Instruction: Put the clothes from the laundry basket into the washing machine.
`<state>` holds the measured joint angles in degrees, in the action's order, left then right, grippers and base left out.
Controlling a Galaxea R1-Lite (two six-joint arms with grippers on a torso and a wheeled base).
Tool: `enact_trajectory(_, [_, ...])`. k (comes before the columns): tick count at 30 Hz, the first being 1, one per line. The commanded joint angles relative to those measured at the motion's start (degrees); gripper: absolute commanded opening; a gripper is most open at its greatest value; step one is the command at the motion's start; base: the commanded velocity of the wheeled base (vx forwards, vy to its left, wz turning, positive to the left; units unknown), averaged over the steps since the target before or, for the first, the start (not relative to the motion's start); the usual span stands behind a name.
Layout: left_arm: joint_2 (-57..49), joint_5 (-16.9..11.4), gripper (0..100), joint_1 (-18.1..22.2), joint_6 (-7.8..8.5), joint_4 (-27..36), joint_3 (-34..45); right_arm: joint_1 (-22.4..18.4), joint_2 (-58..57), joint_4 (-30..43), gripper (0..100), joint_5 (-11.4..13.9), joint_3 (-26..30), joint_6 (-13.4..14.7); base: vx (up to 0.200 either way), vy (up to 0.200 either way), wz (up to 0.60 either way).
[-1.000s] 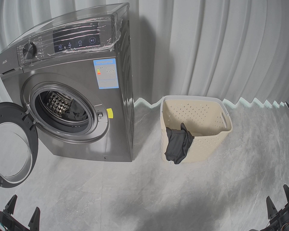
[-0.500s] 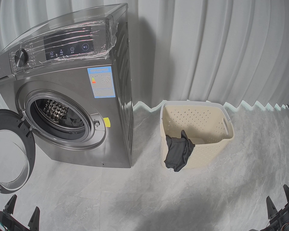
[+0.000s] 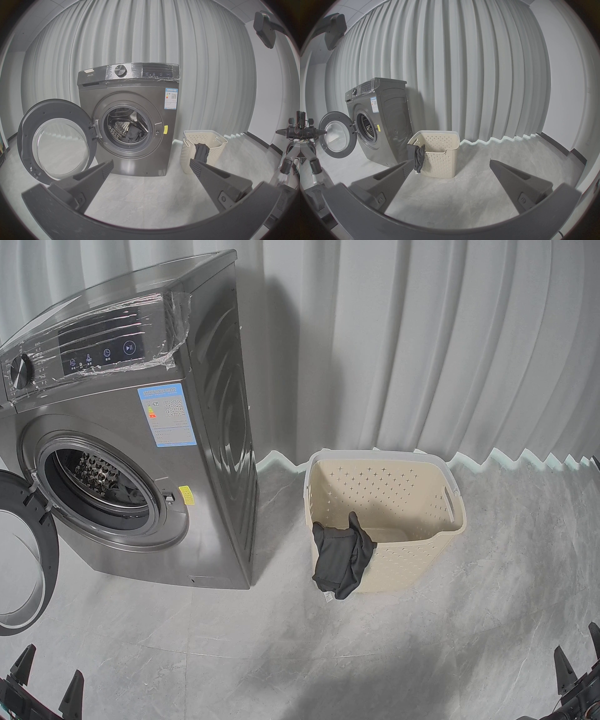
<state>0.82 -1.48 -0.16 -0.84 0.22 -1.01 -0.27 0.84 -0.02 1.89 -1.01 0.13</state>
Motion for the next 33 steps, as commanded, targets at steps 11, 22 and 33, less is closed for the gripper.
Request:
enact_trajectory(11, [-0.7, -0.1, 100, 0.0, 0.4, 0.0, 0.8, 4.5, 8.9, 6.4, 100, 5.5, -13.2, 4.2, 0.109, 0.0, 0.0])
enact_trajectory(22, [-0.7, -0.1, 100, 0.0, 0.4, 0.0, 0.8, 15.1, 45.5, -9.3, 100, 11.8, -13.5, 5.1, 0.018, 0.0, 0.0])
enact_trajectory(33, [-0.7, -0.2, 100, 0.0, 0.49, 0.0, 0.8, 19.3, 69.0, -24.5, 100, 11.5, -14.6, 9.4, 0.091, 0.0, 0.0])
